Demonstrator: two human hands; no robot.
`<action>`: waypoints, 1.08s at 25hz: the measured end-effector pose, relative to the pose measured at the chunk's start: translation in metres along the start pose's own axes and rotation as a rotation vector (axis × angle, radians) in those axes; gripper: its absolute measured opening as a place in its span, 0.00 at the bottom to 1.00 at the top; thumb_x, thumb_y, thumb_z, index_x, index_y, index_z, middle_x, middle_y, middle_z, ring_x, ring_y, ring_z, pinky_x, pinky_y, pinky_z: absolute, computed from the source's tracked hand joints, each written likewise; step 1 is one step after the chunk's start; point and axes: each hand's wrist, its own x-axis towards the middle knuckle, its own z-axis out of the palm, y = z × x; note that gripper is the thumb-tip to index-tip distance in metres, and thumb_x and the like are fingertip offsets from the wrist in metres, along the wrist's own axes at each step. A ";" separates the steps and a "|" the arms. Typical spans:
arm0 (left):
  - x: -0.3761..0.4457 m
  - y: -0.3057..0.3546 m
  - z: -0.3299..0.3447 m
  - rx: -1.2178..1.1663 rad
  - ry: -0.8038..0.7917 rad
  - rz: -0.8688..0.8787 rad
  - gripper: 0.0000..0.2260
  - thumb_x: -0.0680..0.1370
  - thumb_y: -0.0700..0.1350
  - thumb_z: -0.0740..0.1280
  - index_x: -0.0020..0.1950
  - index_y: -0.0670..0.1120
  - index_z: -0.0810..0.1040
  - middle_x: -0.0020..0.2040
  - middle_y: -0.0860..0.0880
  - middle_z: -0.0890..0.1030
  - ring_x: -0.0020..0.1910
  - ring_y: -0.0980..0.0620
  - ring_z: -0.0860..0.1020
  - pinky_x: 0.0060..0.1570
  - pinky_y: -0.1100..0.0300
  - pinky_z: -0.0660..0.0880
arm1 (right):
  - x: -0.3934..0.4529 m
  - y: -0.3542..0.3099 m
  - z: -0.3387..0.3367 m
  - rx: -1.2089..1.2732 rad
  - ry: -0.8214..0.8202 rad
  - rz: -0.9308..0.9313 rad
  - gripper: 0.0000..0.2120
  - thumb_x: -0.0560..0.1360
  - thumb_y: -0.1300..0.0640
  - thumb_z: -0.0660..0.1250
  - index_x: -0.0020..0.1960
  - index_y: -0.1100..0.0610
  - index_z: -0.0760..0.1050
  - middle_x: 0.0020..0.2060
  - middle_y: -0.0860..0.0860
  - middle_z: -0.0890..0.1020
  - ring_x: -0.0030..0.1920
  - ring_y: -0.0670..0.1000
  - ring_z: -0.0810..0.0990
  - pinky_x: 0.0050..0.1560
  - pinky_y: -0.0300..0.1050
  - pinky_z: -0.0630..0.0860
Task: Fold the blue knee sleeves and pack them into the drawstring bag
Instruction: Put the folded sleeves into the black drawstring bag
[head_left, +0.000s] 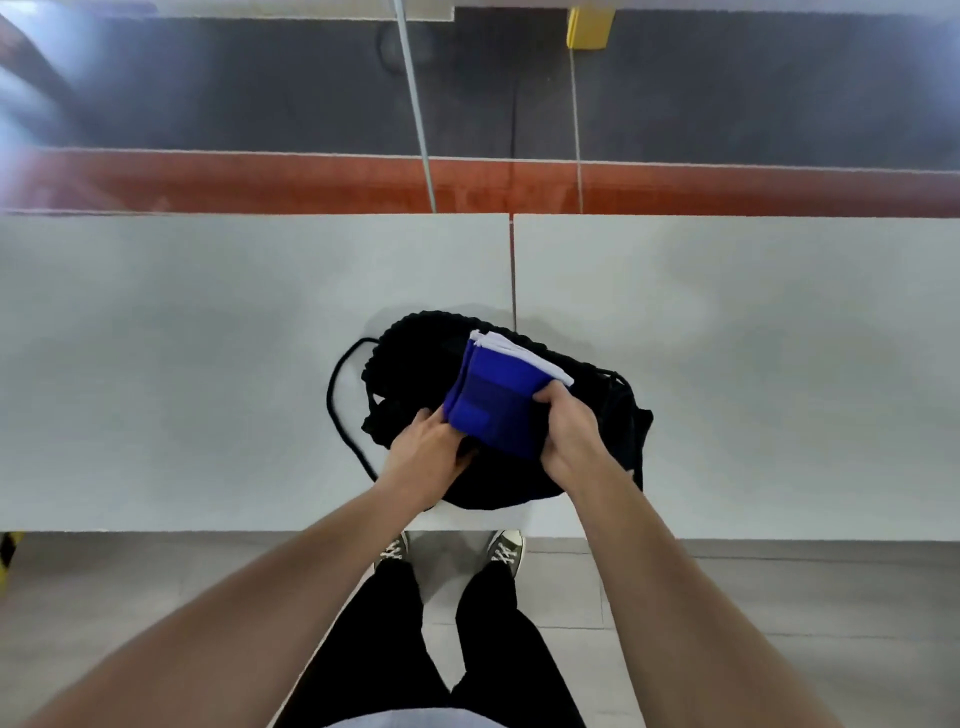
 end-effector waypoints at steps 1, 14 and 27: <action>0.000 0.003 0.002 0.020 0.016 -0.029 0.15 0.79 0.50 0.66 0.65 0.50 0.78 0.68 0.49 0.73 0.59 0.41 0.74 0.50 0.48 0.77 | 0.009 0.002 0.002 -0.058 0.008 -0.013 0.06 0.74 0.63 0.63 0.47 0.57 0.78 0.43 0.52 0.82 0.48 0.55 0.79 0.53 0.52 0.77; 0.018 0.020 0.000 0.108 0.082 -0.348 0.13 0.85 0.44 0.55 0.67 0.45 0.72 0.63 0.43 0.78 0.60 0.43 0.77 0.50 0.56 0.70 | 0.017 0.005 -0.050 -1.173 0.286 -0.374 0.18 0.83 0.56 0.57 0.72 0.59 0.67 0.65 0.61 0.77 0.64 0.64 0.77 0.62 0.54 0.73; -0.008 0.100 0.023 0.173 0.151 0.279 0.16 0.80 0.47 0.61 0.68 0.50 0.74 0.69 0.47 0.74 0.60 0.42 0.74 0.60 0.43 0.73 | -0.026 -0.024 -0.090 -1.533 0.574 -0.712 0.27 0.73 0.50 0.72 0.67 0.55 0.67 0.59 0.57 0.77 0.57 0.63 0.76 0.56 0.56 0.68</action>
